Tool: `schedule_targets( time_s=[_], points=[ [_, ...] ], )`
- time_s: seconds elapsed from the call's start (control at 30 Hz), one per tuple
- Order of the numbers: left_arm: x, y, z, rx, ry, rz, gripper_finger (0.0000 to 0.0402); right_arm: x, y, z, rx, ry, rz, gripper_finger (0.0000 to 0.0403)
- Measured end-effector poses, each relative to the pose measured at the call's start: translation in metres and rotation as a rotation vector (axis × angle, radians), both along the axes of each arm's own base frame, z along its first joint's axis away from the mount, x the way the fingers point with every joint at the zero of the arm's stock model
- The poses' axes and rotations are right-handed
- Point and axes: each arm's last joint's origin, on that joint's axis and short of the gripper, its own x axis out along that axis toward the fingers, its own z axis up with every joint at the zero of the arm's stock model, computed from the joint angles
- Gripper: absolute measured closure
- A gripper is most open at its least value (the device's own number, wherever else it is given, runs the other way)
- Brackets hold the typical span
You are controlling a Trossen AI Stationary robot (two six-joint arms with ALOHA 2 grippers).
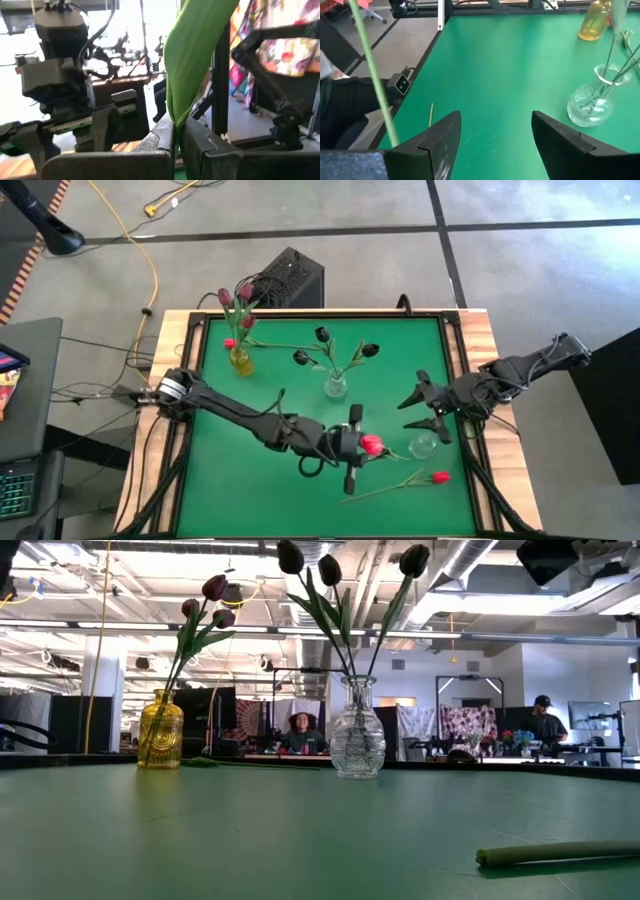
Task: Sort flowers into vase by color
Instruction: Put the center red flower into the right transparent vase
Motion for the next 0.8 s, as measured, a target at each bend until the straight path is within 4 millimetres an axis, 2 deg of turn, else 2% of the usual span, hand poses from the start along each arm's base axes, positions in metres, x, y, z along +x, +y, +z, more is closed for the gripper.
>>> schedule_targets(
  time_s=[0.1,0.27,0.47,0.6,0.7,0.8],
  points=[
    [0.01,0.008,-0.001,-0.016,-0.065,-0.018,0.0401,-0.005,-0.003,0.0,-0.004,0.006,-0.015,0.0133],
    [0.025,0.026,-0.014,-0.026,-0.029,0.023,0.0401,-0.015,-0.009,0.0,-0.041,0.007,-0.08,0.0133],
    [0.028,0.045,-0.005,-0.056,-0.082,0.054,0.0401,-0.027,-0.015,0.006,-0.024,-0.038,-0.09,0.0133],
    [0.039,0.051,-0.017,-0.103,-0.082,0.033,0.0401,-0.035,-0.019,0.009,-0.036,-0.078,-0.104,0.0133],
    [0.057,0.05,-0.029,-0.095,-0.057,0.021,0.0401,-0.041,-0.022,0.009,-0.048,-0.078,-0.119,0.0133],
    [0.068,0.049,-0.027,-0.06,-0.017,0.016,0.0401,-0.047,-0.025,0.009,-0.052,-0.082,-0.135,0.0133]
  ],
)
